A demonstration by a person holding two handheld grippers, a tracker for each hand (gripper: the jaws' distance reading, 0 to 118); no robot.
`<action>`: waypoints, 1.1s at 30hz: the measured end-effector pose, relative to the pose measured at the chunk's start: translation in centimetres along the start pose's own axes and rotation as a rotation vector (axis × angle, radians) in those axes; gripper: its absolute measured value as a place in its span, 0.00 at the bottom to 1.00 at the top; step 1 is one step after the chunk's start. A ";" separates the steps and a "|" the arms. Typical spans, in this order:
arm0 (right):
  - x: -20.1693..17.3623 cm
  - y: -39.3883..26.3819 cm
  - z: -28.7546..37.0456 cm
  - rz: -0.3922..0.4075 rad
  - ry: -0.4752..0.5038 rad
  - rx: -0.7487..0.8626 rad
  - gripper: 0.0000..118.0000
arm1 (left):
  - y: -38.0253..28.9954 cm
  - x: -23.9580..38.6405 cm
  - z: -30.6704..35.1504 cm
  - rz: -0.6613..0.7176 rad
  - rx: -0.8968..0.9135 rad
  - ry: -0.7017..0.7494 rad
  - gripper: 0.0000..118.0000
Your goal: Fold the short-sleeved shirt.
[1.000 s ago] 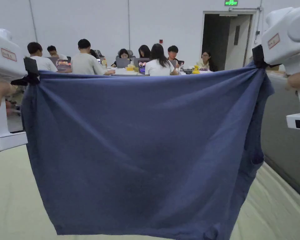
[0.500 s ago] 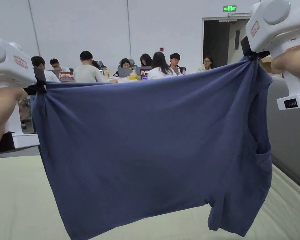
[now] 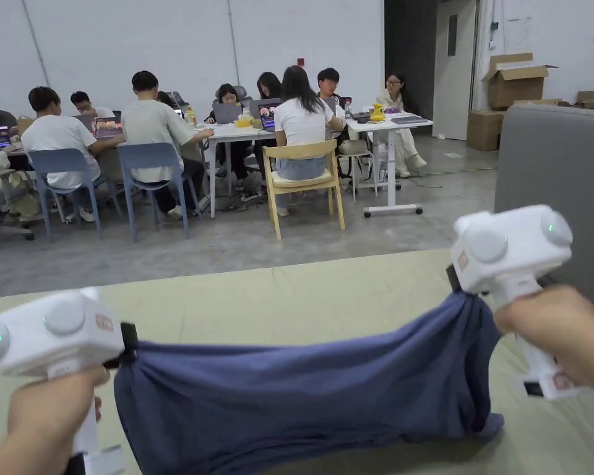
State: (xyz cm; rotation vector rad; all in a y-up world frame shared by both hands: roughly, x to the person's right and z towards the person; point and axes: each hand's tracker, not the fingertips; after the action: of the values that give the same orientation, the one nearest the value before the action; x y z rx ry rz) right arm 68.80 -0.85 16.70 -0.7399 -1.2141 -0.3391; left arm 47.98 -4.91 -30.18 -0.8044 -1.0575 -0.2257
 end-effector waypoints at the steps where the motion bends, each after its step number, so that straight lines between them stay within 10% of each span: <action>1: -0.2 -1.7 -1.0 -0.012 0.006 -0.023 0.04 | -1.6 -0.2 -1.0 -0.002 -0.019 0.005 0.00; 11: 1.6 -16.6 -4.1 -0.034 0.094 -0.116 0.04 | -14.0 -4.3 -1.8 0.030 -0.135 -0.006 0.00; 33: 7.3 -38.4 12.6 -0.072 0.166 -0.210 0.04 | -32.0 -10.1 14.9 -0.095 -0.198 -0.127 0.00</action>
State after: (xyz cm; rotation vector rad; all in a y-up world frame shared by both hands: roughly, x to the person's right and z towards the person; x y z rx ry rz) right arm 38.92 -19.09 38.18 -0.8330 -1.0593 -0.5829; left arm 15.79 -19.18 -19.70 -0.9565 -1.2073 -0.3685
